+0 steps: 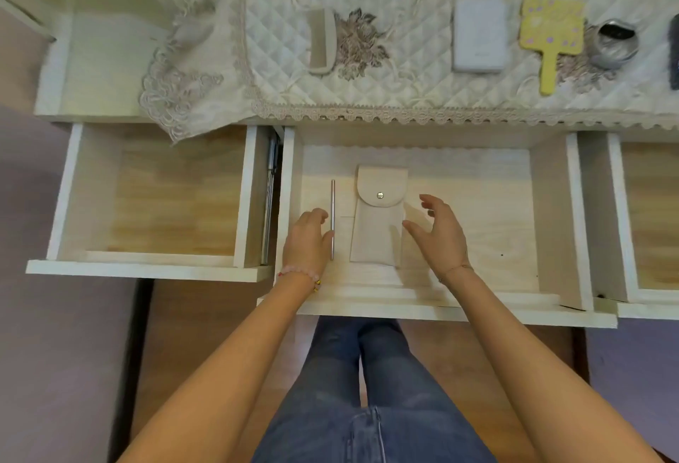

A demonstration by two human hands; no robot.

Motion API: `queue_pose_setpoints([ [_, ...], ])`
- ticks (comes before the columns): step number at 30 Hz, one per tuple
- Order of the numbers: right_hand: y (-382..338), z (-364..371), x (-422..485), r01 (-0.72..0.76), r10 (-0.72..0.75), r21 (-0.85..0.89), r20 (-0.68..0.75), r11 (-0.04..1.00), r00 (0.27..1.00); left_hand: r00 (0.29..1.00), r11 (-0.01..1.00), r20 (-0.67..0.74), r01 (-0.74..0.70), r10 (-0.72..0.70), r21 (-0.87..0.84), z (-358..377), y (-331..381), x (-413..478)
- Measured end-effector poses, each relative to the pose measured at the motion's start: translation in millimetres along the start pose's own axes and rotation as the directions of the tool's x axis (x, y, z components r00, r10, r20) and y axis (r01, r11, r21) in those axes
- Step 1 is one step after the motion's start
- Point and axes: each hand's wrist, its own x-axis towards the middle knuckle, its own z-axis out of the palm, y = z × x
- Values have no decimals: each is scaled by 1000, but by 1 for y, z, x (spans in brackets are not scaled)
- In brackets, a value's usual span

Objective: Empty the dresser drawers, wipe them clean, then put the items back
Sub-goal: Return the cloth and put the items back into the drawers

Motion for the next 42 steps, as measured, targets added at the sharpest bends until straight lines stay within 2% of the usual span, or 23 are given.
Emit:
queue_pose_setpoints([
  [4,-15,-29,-17,188,-197,-144,-52,972,979,969,964,-94,-211,228,163,-29,13,-18],
  [8,-29,-52,-32,310,-344,-233,-121,922,931,861,831,-130,-419,492,366,-53,31,-27],
  [11,-35,-64,-42,337,-386,-266,-155,903,910,804,740,-101,-479,586,472,-62,45,-29],
  [14,-36,-74,-51,352,-416,-317,-161,881,895,760,693,-102,-519,642,500,-63,58,-31],
  [17,-32,-86,-61,329,-409,-358,-176,874,895,730,675,-109,-551,674,491,-59,72,-32],
  [26,-8,-126,-81,207,-323,-350,-314,913,893,695,618,11,-645,719,450,-32,124,-34],
  [33,19,-172,-61,230,-339,-320,-346,919,875,709,623,16,-629,705,465,-15,173,-31],
  [42,82,-265,-1,281,-367,-305,-276,910,888,751,680,-47,-567,659,464,53,272,-26],
])
